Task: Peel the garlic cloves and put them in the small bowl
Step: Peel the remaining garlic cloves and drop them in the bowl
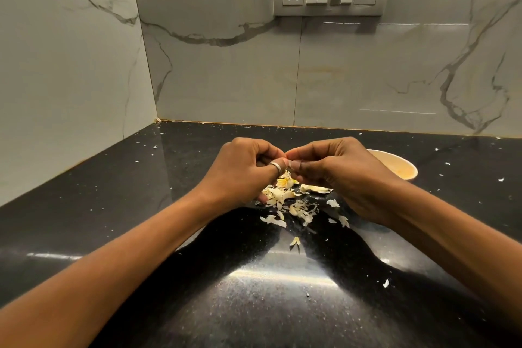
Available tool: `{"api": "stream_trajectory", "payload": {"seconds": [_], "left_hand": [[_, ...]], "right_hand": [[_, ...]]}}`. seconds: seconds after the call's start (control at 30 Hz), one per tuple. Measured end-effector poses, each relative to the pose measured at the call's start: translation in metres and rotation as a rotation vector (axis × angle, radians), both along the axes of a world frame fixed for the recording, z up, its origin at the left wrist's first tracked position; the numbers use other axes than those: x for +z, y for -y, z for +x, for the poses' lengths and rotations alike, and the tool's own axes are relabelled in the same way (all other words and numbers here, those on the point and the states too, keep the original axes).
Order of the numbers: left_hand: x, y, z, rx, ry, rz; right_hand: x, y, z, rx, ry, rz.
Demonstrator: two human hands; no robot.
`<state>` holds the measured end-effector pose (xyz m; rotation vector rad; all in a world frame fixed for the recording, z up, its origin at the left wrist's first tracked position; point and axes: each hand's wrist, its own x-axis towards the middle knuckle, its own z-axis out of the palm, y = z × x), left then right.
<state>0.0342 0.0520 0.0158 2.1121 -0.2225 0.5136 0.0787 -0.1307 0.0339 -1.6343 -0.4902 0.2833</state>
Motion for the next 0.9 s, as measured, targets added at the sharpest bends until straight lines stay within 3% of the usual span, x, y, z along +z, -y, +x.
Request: {"api": "stream_trajectory", "payload": {"seconds": [0.3,0.67,0.9], "left_hand": [[-0.001,-0.001,-0.001,0.037,0.101,0.147],[0.002,0.001,-0.004,0.02,0.033,0.143],[0.002,0.001,-0.006,0.031,0.029,0.164]], "right_hand": [[-0.002,0.0,0.002,0.019,0.068,-0.069],[-0.008,-0.002,-0.002,-0.095,0.629,-0.386],[-0.01,-0.004,-0.003,-0.111,0.727,-0.414]]}}
